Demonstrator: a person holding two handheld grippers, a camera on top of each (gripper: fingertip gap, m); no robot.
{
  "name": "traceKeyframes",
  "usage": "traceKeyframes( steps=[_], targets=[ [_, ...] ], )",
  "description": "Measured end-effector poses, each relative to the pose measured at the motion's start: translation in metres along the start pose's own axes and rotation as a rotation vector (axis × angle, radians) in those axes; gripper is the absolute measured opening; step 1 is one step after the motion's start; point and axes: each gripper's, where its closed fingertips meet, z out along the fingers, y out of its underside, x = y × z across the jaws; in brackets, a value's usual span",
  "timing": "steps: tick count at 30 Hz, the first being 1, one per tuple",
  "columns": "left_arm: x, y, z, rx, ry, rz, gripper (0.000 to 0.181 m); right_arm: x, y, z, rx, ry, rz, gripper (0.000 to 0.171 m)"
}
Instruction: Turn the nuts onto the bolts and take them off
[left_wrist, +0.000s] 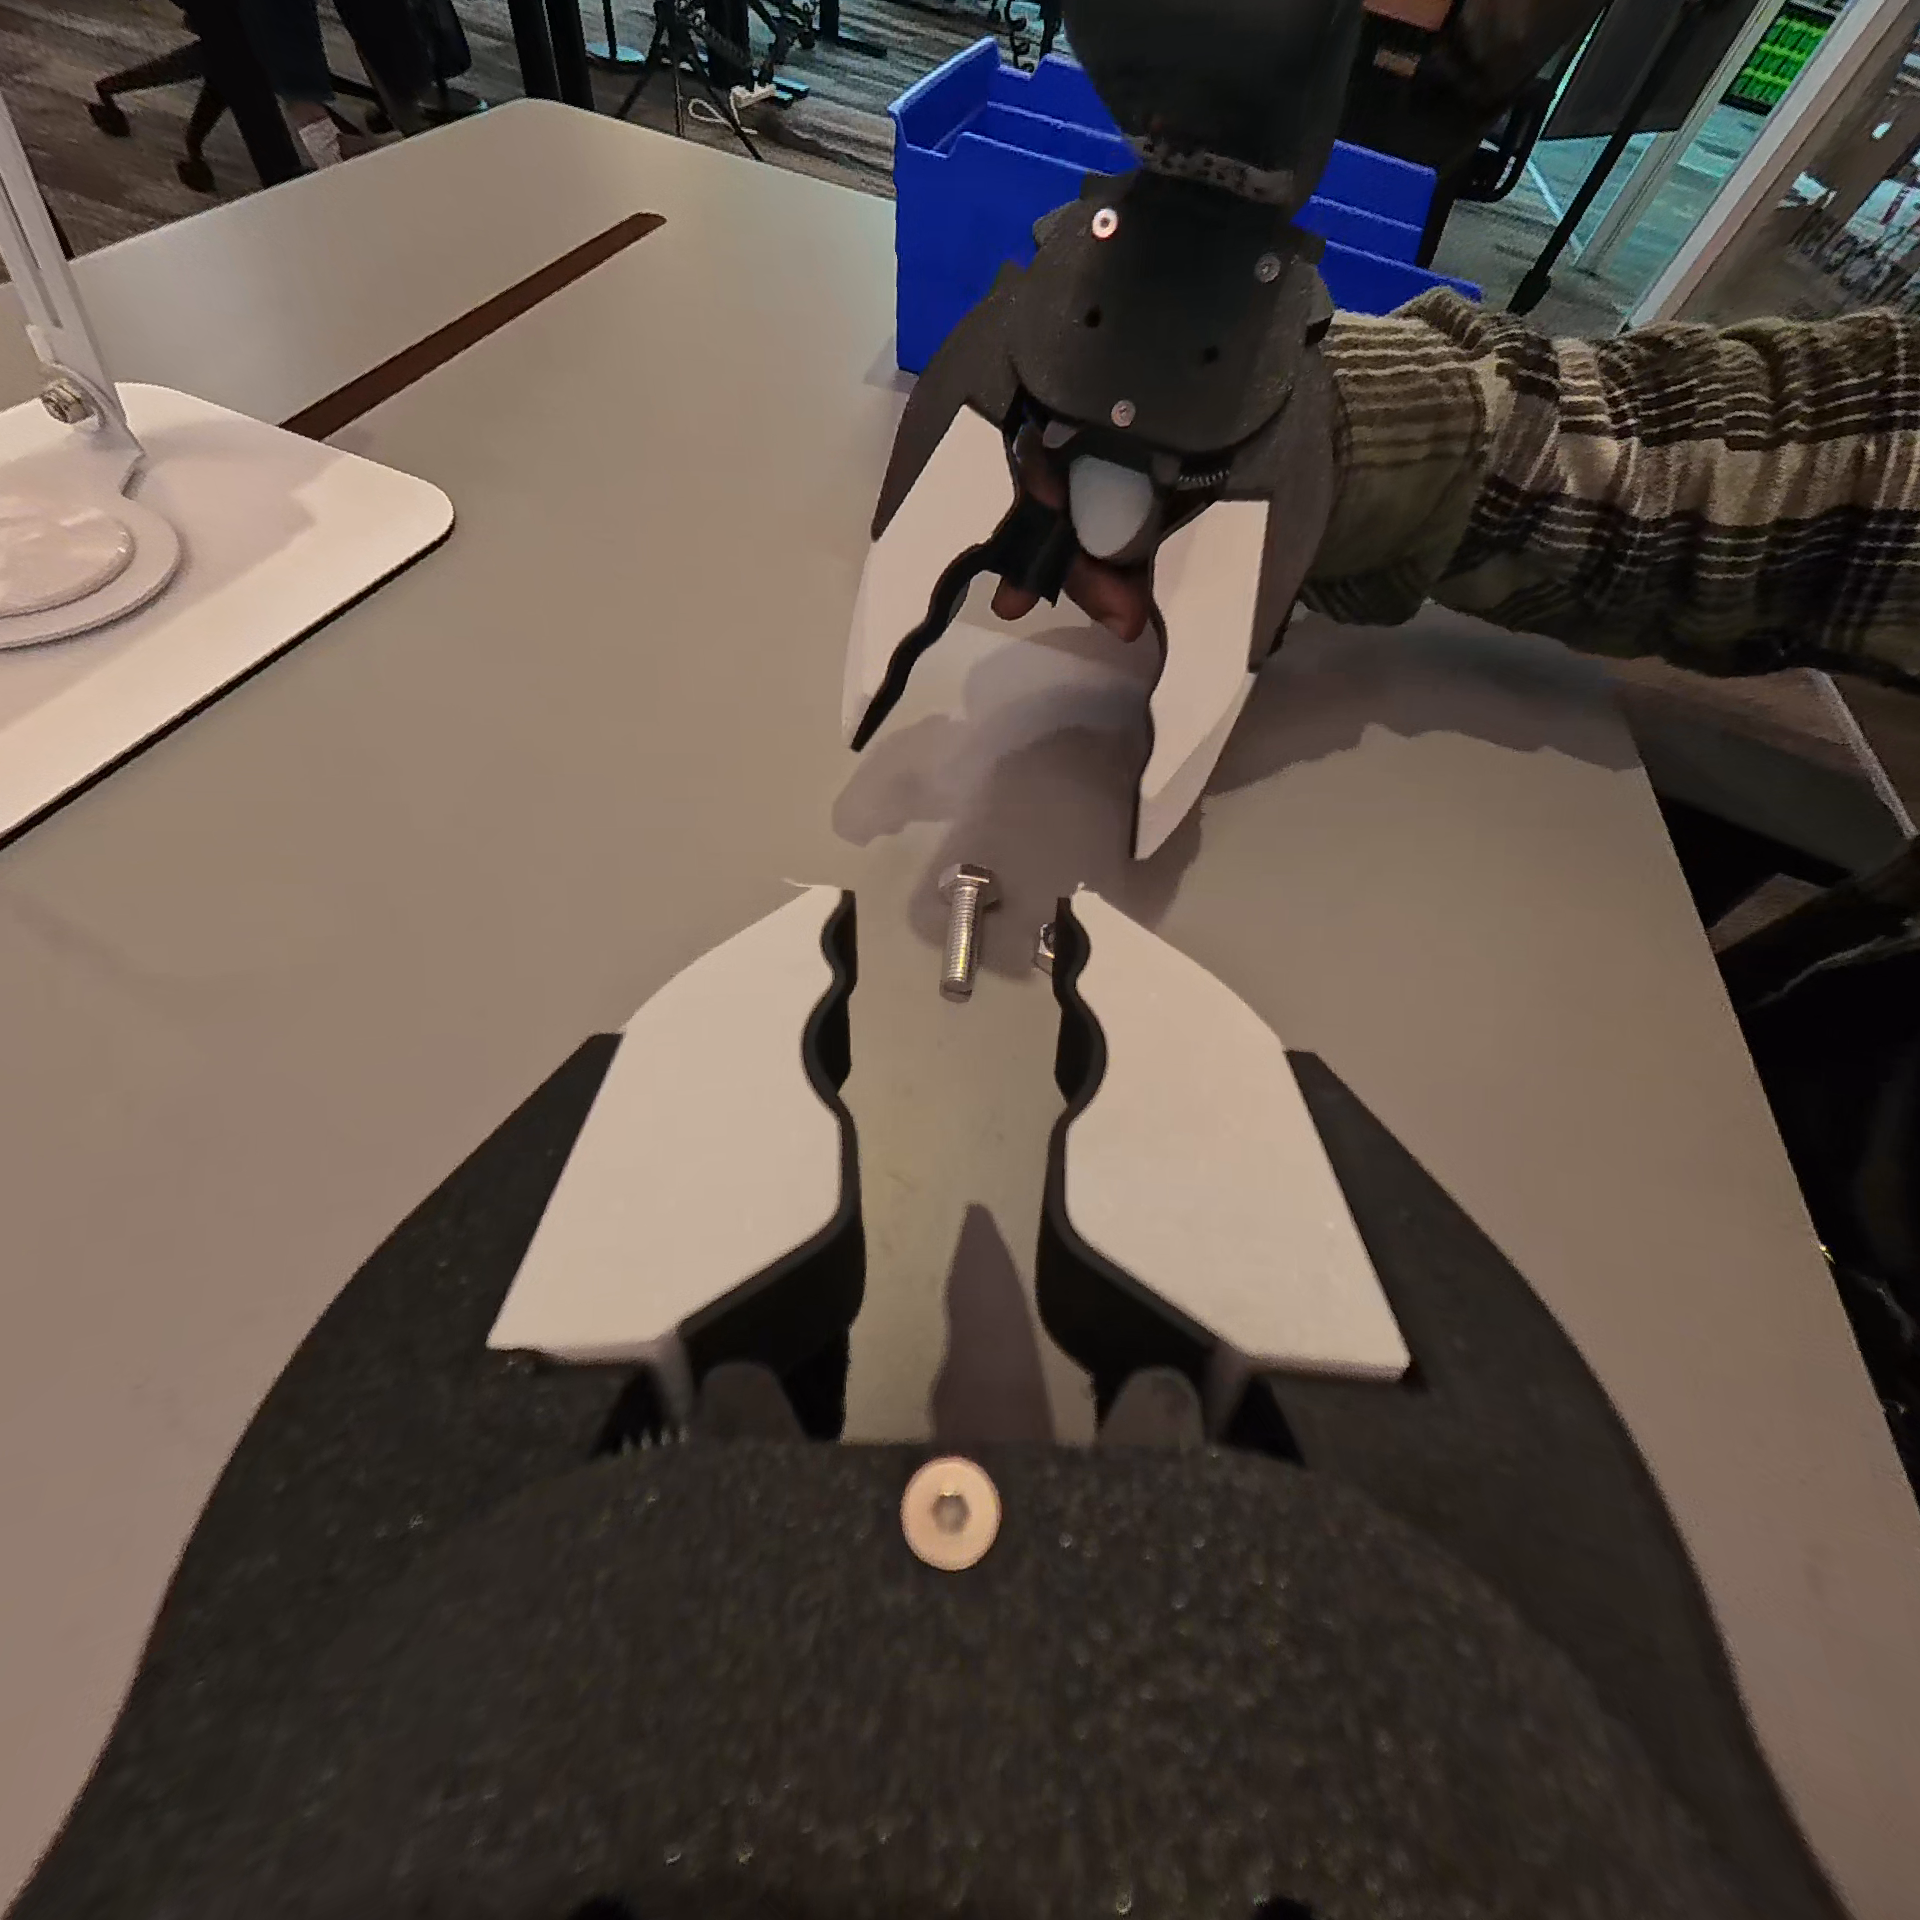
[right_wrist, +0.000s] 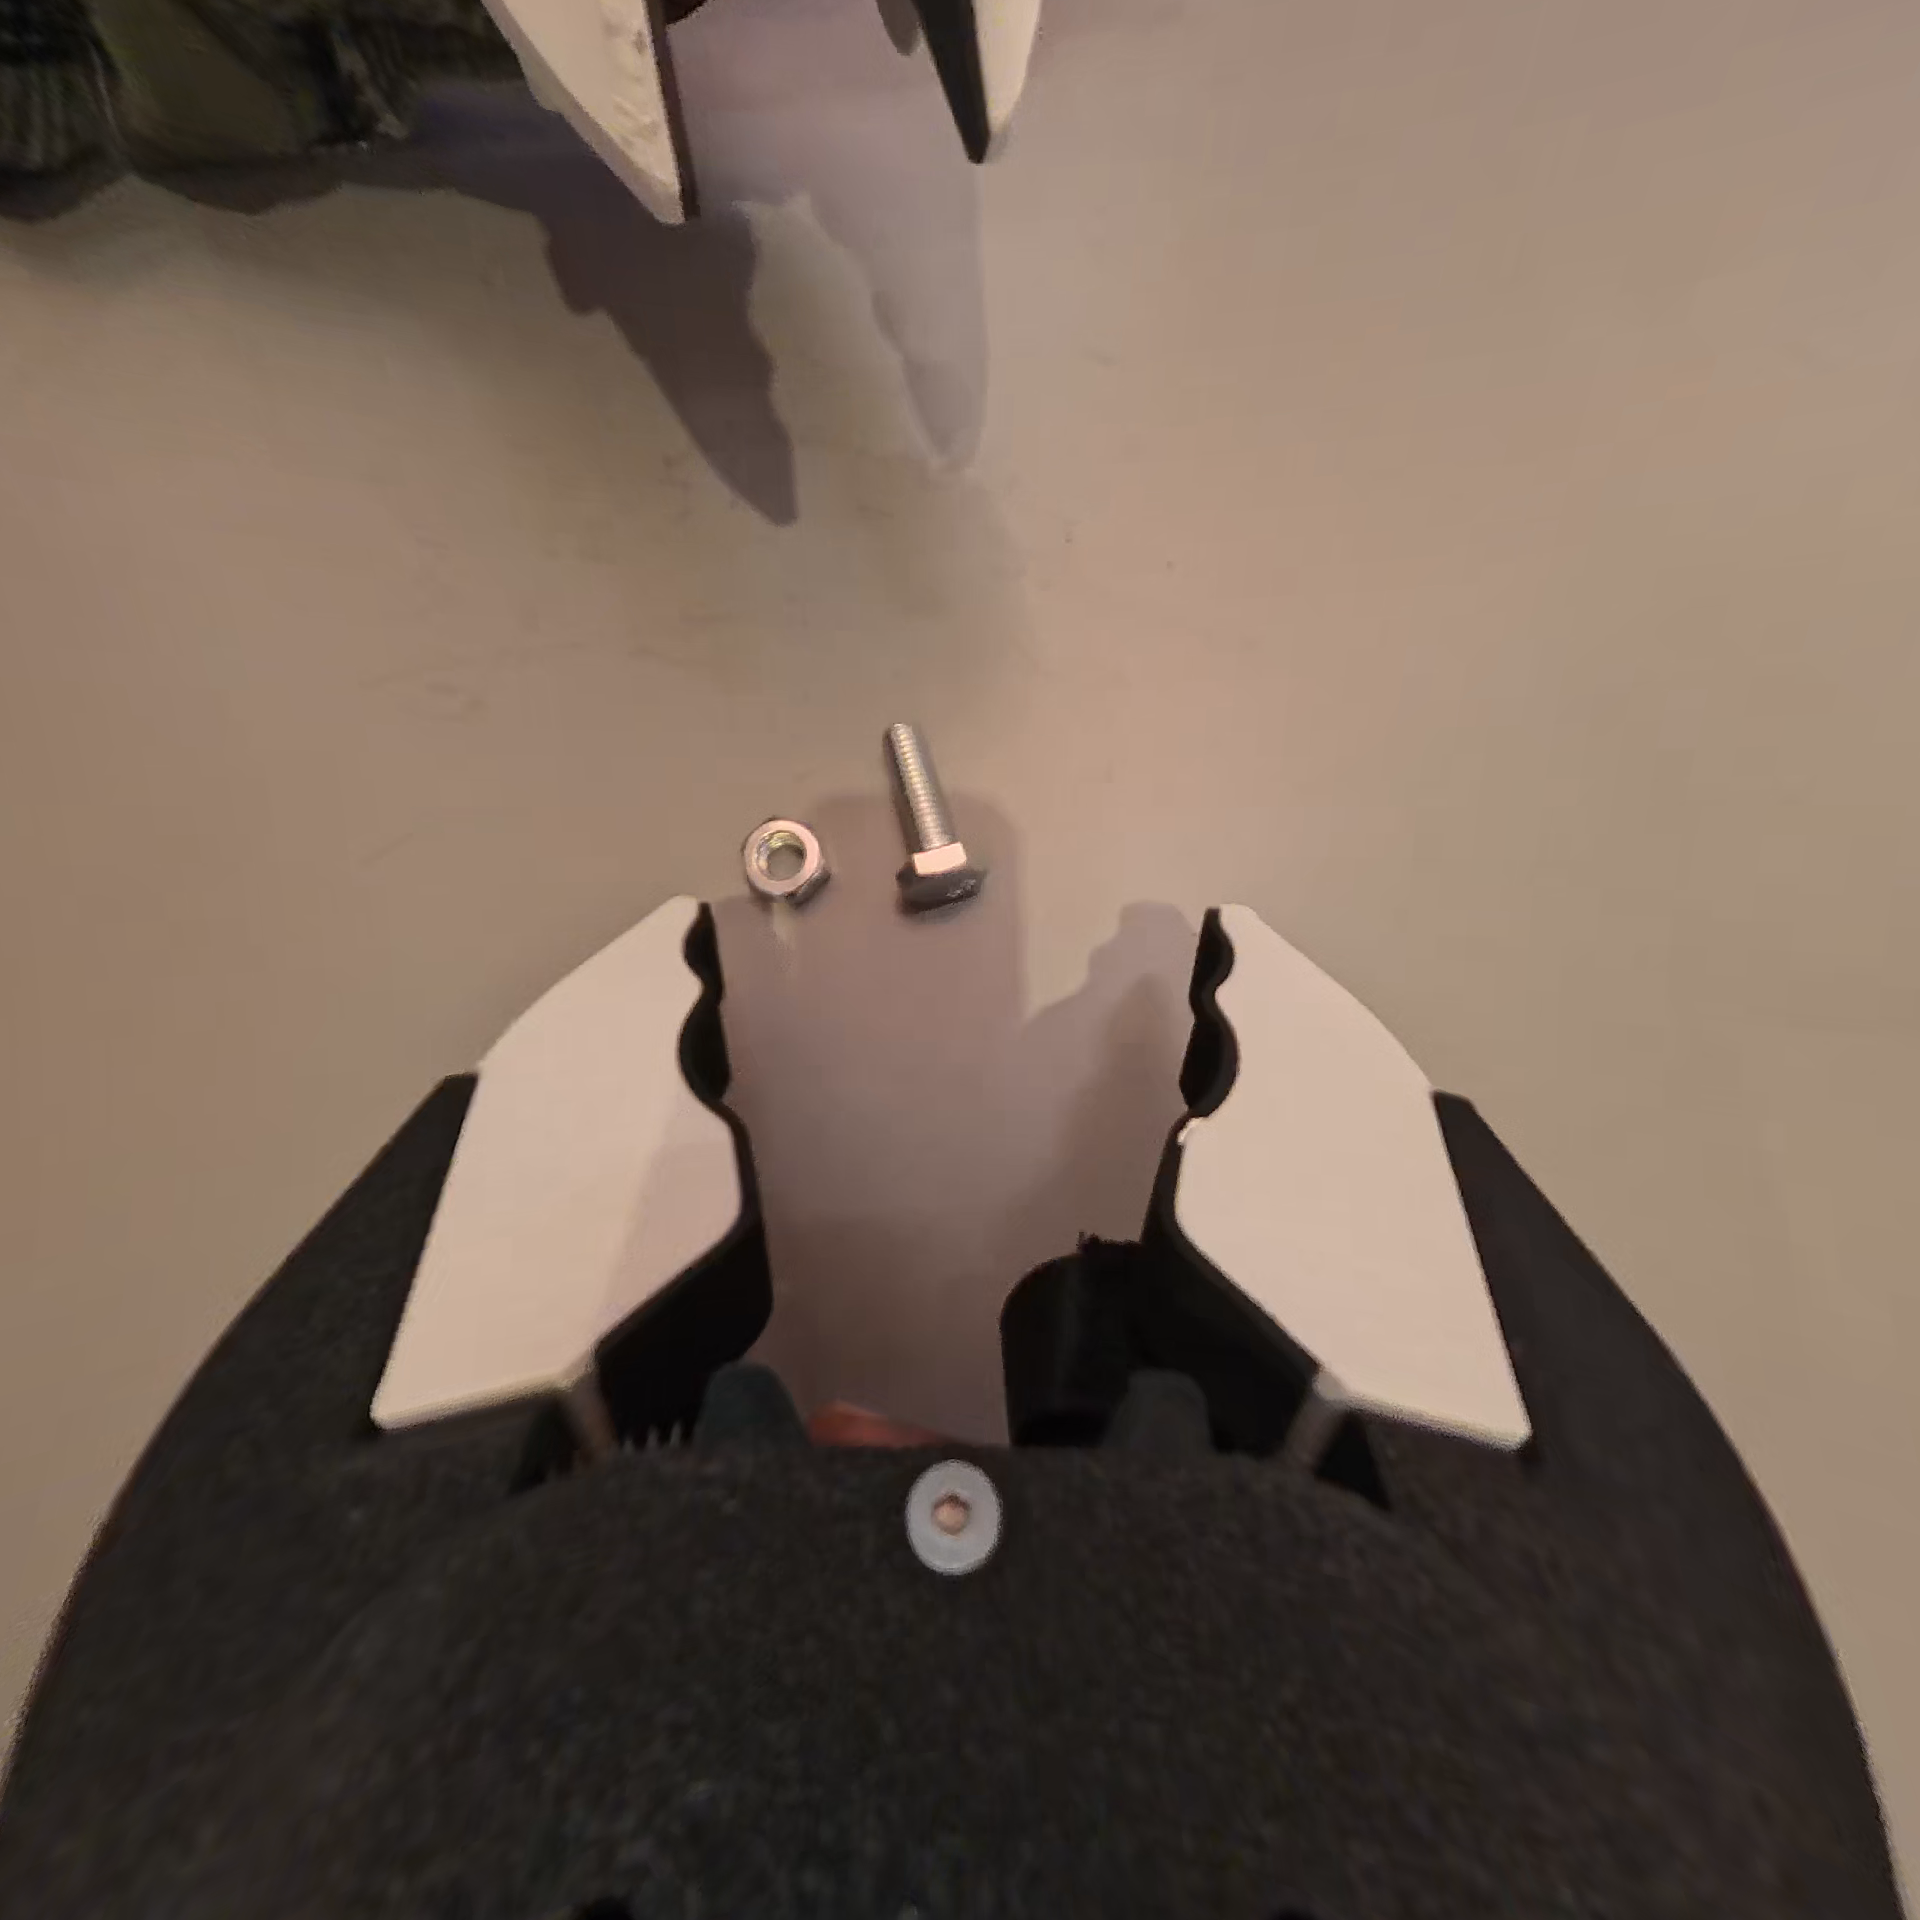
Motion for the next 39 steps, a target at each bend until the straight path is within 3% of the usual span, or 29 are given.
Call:
traceKeyframes(
  steps=[1, 11, 18, 26, 34, 39],
  targets=[
    [0.0, 0.0, 0.0, 0.001, 0.001, -0.001, 0.036, 0.003, 0.0, 0.001, 0.002, 0.012, -0.008, 0.085],
    [0.002, 0.003, 0.004, -0.013, 0.013, -0.001, 0.035, 0.014, -0.006, -0.006, 0.077, 0.071, 0.03, 0.098],
    [0.004, 0.004, 0.005, -0.021, 0.02, 0.0, 0.035, 0.026, -0.006, -0.011, 0.097, 0.174, 0.075, 0.146],
    [0.007, 0.005, 0.007, -0.035, 0.024, 0.007, 0.034, 0.013, -0.026, -0.028, 0.259, 0.134, 0.026, 0.146],
    [0.007, 0.007, 0.007, -0.043, 0.025, 0.006, 0.034, 0.009, -0.014, -0.013, 0.175, 0.035, -0.057, 0.146],
    [0.005, 0.006, 0.005, -0.039, 0.02, 0.003, 0.034, 0.012, -0.007, 0.001, 0.084, -0.032, -0.113, 0.108]
  ],
)
